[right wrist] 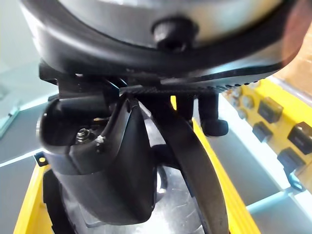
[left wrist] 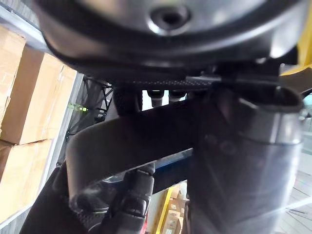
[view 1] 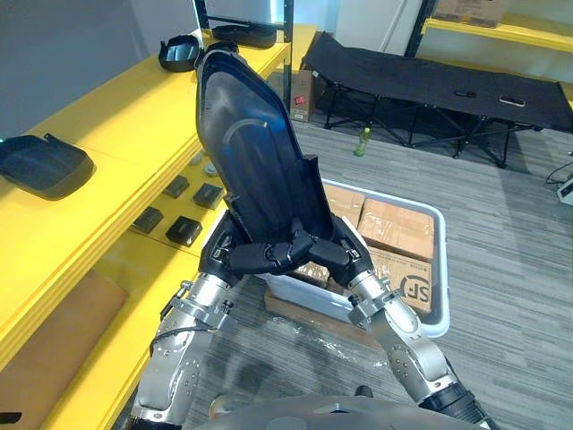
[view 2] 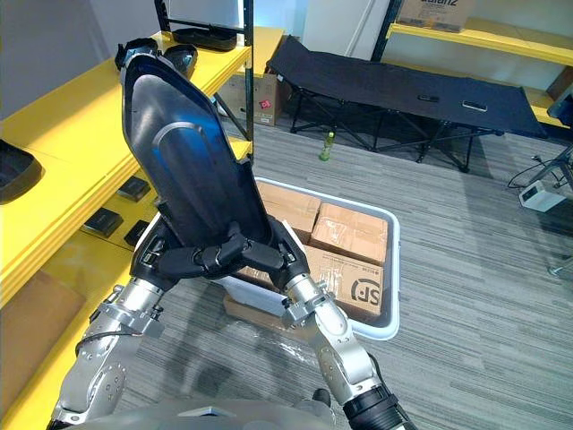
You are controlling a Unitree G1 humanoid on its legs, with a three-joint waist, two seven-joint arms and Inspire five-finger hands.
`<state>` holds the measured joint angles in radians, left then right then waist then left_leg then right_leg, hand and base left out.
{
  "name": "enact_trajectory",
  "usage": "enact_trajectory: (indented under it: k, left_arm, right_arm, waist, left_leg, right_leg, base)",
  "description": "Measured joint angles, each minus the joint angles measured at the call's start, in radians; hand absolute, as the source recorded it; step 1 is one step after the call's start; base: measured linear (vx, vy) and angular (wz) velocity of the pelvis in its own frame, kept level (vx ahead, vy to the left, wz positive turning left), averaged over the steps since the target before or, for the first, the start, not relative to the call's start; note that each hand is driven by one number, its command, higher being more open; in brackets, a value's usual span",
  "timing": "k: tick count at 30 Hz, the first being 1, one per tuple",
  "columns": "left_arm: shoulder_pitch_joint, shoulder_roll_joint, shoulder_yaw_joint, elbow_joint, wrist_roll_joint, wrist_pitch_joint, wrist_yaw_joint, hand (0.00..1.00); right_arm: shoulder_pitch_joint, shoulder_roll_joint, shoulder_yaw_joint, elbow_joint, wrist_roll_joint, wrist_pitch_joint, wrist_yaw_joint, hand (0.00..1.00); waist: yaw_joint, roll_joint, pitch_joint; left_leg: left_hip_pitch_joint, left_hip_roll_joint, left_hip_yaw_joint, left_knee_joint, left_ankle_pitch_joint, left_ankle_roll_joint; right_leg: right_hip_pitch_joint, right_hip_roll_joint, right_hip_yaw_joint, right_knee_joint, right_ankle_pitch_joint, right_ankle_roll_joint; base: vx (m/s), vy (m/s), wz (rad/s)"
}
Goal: Walk over and take three plastic housings, then place them on the shelf
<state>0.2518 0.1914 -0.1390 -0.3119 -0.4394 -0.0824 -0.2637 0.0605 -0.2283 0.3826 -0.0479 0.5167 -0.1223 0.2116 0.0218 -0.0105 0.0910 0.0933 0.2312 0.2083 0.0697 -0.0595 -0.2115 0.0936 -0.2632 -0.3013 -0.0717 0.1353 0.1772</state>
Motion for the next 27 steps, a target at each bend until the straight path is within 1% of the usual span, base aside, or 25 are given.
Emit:
enact_trajectory:
  k: [4, 6, 10, 11, 14, 19, 23, 24, 27]
  left_arm:
    - [0.004, -0.020, -0.001, 0.000, -0.005, -0.001, 0.016, 1.00]
    - [0.017, -0.038, -0.003, 0.000, -0.043, -0.003, 0.040, 1.00]
    - [0.029, -0.064, -0.004, 0.006, -0.156, -0.002, 0.069, 1.00]
    - [0.030, -0.070, -0.003, 0.006, -0.181, -0.001, 0.076, 1.00]
    - [0.030, -0.077, -0.003, 0.006, -0.218, -0.001, 0.088, 1.00]
    - [0.030, -0.080, -0.004, 0.006, -0.235, 0.003, 0.106, 1.00]
    - [0.029, -0.102, -0.003, 0.006, -0.282, 0.031, 0.124, 1.00]
    - [0.029, -0.105, -0.003, 0.006, -0.301, 0.039, 0.129, 0.00]
    - [0.029, -0.106, -0.003, 0.006, -0.332, 0.047, 0.138, 0.00]
  right_arm:
    - [0.000, 0.001, 0.000, -0.003, 0.000, 0.000, -0.003, 0.00]
    - [0.000, 0.006, 0.000, -0.008, -0.001, 0.000, -0.004, 0.00]
    - [0.000, 0.030, 0.003, -0.008, -0.007, 0.000, -0.005, 0.00]
    - [-0.002, 0.047, 0.001, -0.009, -0.033, -0.001, -0.008, 0.00]
    - [-0.004, 0.063, 0.003, -0.008, -0.041, -0.001, -0.016, 0.00]
    - [-0.004, 0.068, 0.010, -0.008, -0.041, 0.000, -0.029, 0.00]
    - [-0.004, 0.068, 0.010, -0.008, -0.041, 0.000, -0.037, 0.00]
    - [-0.004, 0.068, 0.010, -0.008, -0.041, 0.000, -0.038, 0.00]
    - [-0.004, 0.068, 0.011, -0.008, -0.042, 0.000, -0.043, 0.00]
  waist:
    - [0.000, 0.009, 0.005]
    - [-0.001, 0.014, 0.006]
    - [0.000, 0.014, 0.006]
    - [0.000, 0.014, 0.006]
    - [0.001, 0.014, 0.006]
    - [0.002, 0.013, 0.006]
    - [0.002, 0.013, 0.006]
    - [0.002, 0.013, 0.006]
    - [0.002, 0.013, 0.005]
  left_leg:
    - [0.000, 0.000, -0.001, 0.002, 0.000, 0.000]
    - [0.000, 0.000, -0.002, 0.002, 0.000, 0.000]
    - [0.000, 0.000, -0.003, 0.002, 0.000, 0.000]
    - [0.001, 0.000, -0.003, 0.002, 0.000, 0.000]
    - [0.001, 0.000, -0.008, 0.002, 0.000, 0.000]
    - [0.001, 0.000, -0.014, 0.002, 0.000, 0.000]
    - [0.002, 0.000, -0.014, 0.002, 0.000, 0.000]
    - [0.002, 0.000, -0.014, 0.002, 0.000, 0.000]
    - [0.002, 0.000, -0.014, 0.002, 0.000, 0.000]
  right_leg:
    - [0.002, 0.000, -0.001, 0.000, 0.000, 0.000]
    - [0.002, 0.000, -0.001, 0.000, 0.000, 0.000]
    - [0.003, 0.000, -0.002, 0.000, 0.000, 0.000]
    - [0.004, 0.000, -0.002, 0.000, 0.000, 0.000]
    - [0.008, 0.000, -0.008, 0.000, 0.000, 0.000]
    - [0.014, 0.000, -0.016, 0.000, 0.000, 0.000]
    - [0.014, 0.000, -0.017, 0.000, 0.000, 0.000]
    - [0.014, 0.000, -0.017, 0.000, 0.000, 0.000]
    - [0.014, 0.000, -0.017, 0.000, 0.000, 0.000]
  base:
    - [0.00, 0.000, 0.00]
    - [0.00, 0.000, 0.00]
    - [0.00, 0.000, 0.00]
    - [0.00, 0.000, 0.00]
    - [0.00, 0.000, 0.04]
    - [0.00, 0.000, 0.03]
    - [0.00, 0.000, 0.00]
    - [0.00, 0.000, 0.00]
    - [0.00, 0.000, 0.00]
